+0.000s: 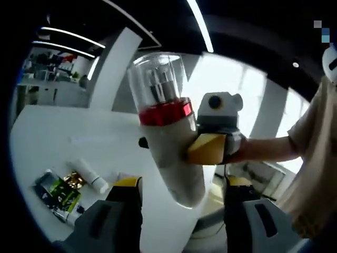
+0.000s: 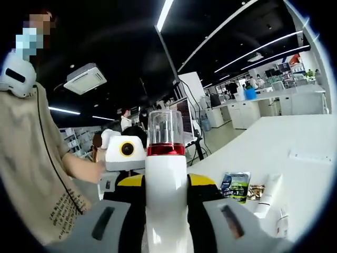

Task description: Arrange the skincare products in the storage area until every visible bottle or jar stands upright without overlapping.

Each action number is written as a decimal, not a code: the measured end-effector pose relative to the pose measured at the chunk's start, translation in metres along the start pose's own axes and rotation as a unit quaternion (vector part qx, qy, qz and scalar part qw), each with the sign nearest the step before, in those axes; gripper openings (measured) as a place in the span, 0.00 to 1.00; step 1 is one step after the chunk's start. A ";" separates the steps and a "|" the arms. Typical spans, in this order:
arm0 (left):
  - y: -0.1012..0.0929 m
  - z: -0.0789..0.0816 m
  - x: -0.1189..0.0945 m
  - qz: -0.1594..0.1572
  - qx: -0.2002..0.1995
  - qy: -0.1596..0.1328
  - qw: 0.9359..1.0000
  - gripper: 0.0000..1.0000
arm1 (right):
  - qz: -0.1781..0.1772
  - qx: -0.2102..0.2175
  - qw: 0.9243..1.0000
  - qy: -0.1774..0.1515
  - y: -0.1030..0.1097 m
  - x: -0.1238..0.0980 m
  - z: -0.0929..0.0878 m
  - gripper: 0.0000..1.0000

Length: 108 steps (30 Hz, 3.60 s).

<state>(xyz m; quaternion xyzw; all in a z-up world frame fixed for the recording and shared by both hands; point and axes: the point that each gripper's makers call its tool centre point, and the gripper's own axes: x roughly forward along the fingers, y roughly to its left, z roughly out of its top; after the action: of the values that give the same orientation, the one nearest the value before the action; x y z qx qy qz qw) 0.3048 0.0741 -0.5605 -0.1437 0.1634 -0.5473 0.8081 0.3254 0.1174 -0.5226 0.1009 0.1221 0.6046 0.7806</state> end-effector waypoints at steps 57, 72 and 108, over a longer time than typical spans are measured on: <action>0.017 -0.065 0.089 -0.006 0.146 0.198 0.969 0.28 | -0.051 -0.069 0.993 0.082 -0.045 -0.078 -0.056 0.28; 0.049 -0.114 0.110 0.033 0.171 0.236 0.956 0.28 | -0.051 -0.094 0.983 0.146 -0.076 -0.085 -0.112 0.28; 0.079 -0.141 0.138 0.044 0.197 0.240 0.950 0.28 | -0.063 -0.122 0.966 0.220 -0.114 -0.098 -0.148 0.29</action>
<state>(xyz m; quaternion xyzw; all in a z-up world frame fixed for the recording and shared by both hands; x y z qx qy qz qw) 0.3592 -0.0342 -0.7351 0.1609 0.2477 -0.5510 0.7805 0.3603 -0.0042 -0.6908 -0.1385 0.2216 0.5723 0.7773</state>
